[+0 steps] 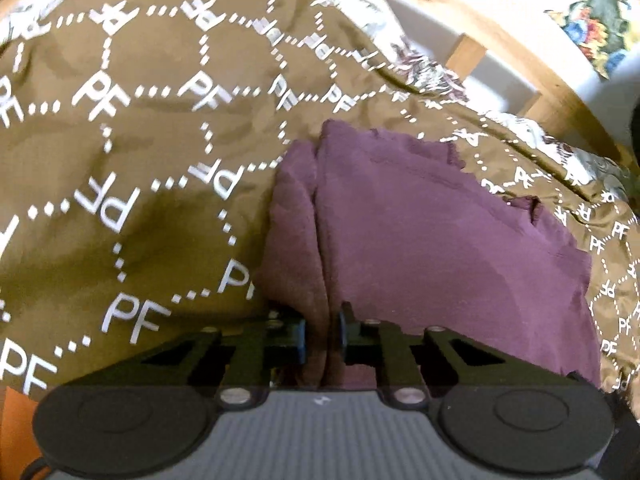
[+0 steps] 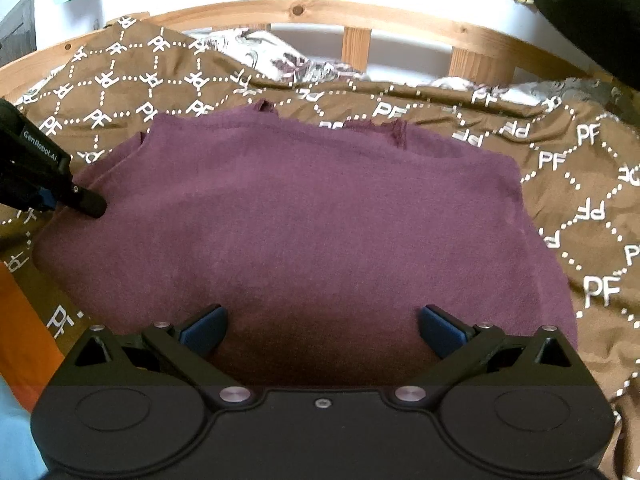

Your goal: Fold small clothes

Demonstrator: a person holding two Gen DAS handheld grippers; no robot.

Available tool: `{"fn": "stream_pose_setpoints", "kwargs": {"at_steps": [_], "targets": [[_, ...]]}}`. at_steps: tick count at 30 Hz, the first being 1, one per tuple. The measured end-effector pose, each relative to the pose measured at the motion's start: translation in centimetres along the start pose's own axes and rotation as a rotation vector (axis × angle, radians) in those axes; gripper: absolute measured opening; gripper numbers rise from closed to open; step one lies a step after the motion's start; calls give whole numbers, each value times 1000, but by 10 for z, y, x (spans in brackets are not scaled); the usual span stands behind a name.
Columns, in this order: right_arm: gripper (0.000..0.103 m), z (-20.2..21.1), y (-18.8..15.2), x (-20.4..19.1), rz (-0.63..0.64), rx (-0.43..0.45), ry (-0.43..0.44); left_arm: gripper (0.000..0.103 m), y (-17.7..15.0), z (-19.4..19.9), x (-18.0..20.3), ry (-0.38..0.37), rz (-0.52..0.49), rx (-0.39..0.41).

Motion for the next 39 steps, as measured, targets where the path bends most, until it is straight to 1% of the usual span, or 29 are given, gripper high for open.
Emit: {"fn": "stream_pose_setpoints", "kwargs": {"at_steps": [2, 4, 7, 10, 12, 15, 17, 20, 24, 27, 29, 31, 32, 34, 35, 37, 38, 39], "targets": [[103, 3, 3, 2, -4, 20, -11, 14, 2, 4, 8, -9, -29, 29], [103, 6, 7, 5, -12, 28, -16, 13, 7, 8, 18, -36, -44, 57], [103, 10, 15, 14, -40, 48, -35, 13, 19, 19, 39, -71, -108, 108], [102, 17, 27, 31, -91, 76, -65, 12, 34, 33, 69, -102, -181, 155], [102, 23, 36, 47, -136, 104, -97, 12, 43, 39, 92, -114, -221, 170], [102, 34, 50, 81, -239, 146, -141, 12, 55, 43, 136, -132, -292, 184], [103, 44, 57, 105, -325, 174, -158, 12, 60, 42, 168, -137, -335, 177], [102, 59, 63, 140, -440, 211, -180, 12, 56, 32, 215, -159, -392, 149], [103, 71, 63, 180, -549, 240, -218, 13, 34, 12, 270, -173, -496, 114], [103, 78, 58, 204, -617, 241, -231, 14, 12, -5, 292, -182, -537, 66], [103, 81, 55, 218, -658, 242, -244, 15, 0, -14, 299, -186, -543, 38], [103, 81, 54, 226, -696, 243, -247, 17, -8, -17, 300, -215, -537, 24], [103, 82, 53, 230, -712, 245, -245, 22, -11, -16, 300, -230, -530, 14], [103, 83, 52, 235, -731, 248, -243, 55, -14, -12, 298, -261, -526, 6], [103, 83, 52, 237, -735, 248, -245, 62, -15, -8, 300, -278, -526, 14], [103, 83, 51, 238, -735, 246, -246, 80, -17, 3, 304, -313, -537, 31], [102, 83, 51, 238, -732, 243, -247, 85, -18, 11, 306, -341, -548, 39], [102, 82, 51, 237, -729, 240, -247, 92, -20, 18, 310, -375, -564, 47]]}}
Point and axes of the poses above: each gripper's, at about its wrist camera, not at the fingertips, and z roughly against the way its jaws point, x to its right, y to its top, the point moved 8 cm from there along -z, roughly the way its jaws point, and after that the axes turned 13 degrees about -z, right-handed, at the moved point
